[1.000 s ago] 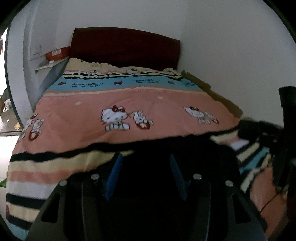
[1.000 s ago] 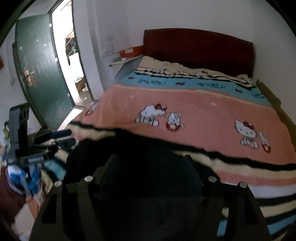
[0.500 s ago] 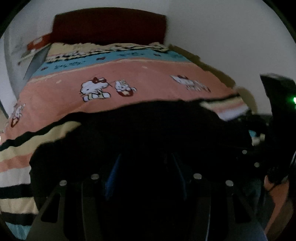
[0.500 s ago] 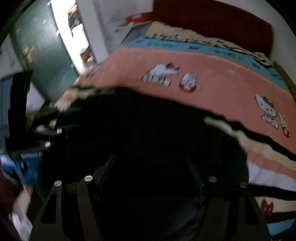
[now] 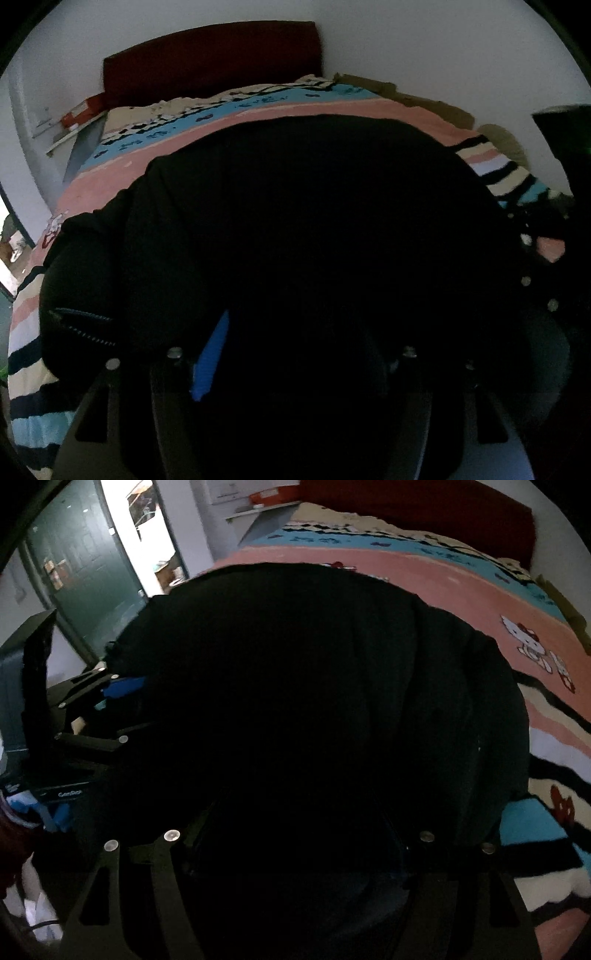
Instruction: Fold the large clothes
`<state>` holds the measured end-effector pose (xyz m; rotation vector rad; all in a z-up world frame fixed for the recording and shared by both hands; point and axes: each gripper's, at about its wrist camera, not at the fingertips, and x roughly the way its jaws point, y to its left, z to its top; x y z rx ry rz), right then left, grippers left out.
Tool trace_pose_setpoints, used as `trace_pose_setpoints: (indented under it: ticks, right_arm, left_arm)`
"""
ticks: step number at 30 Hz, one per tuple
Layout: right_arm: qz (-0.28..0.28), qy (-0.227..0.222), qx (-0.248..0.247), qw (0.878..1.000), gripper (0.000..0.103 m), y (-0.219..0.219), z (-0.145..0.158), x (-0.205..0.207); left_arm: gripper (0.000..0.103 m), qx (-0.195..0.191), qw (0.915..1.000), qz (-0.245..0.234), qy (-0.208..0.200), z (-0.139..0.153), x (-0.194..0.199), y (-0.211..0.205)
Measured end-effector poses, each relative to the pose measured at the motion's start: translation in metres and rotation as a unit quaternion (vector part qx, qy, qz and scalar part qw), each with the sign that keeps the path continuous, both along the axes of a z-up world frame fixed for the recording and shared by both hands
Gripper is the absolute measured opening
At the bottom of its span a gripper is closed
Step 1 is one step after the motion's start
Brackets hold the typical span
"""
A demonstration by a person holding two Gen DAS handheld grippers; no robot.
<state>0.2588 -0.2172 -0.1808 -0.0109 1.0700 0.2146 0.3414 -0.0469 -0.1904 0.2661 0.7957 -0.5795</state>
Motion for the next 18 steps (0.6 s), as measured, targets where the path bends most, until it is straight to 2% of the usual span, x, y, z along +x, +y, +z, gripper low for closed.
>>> trace_pose_setpoints:
  ticks: [5,10,13,18]
  right_arm:
    - [-0.037,-0.012,-0.009,0.999,0.073,-0.005,-0.02,0.02]
    - [-0.039,0.01,-0.024,0.999,0.072,-0.003,-0.013,0.022]
    - [-0.033,0.01,-0.025,0.999,0.072,-0.001,0.006,0.012]
    - [-0.023,-0.022,-0.008,0.999,0.072,0.0,0.033,-0.014]
  left_arm:
    - [0.064,0.01,0.9996,0.026,0.001,-0.011,0.018,-0.011]
    - [0.064,0.027,0.9993,0.014,0.02,0.001,0.016,-0.01]
    - [0.064,-0.002,0.9995,0.01,0.03,0.027,0.003,0.003]
    - [0.064,-0.036,0.9984,-0.024,0.036,0.056,-0.024,0.003]
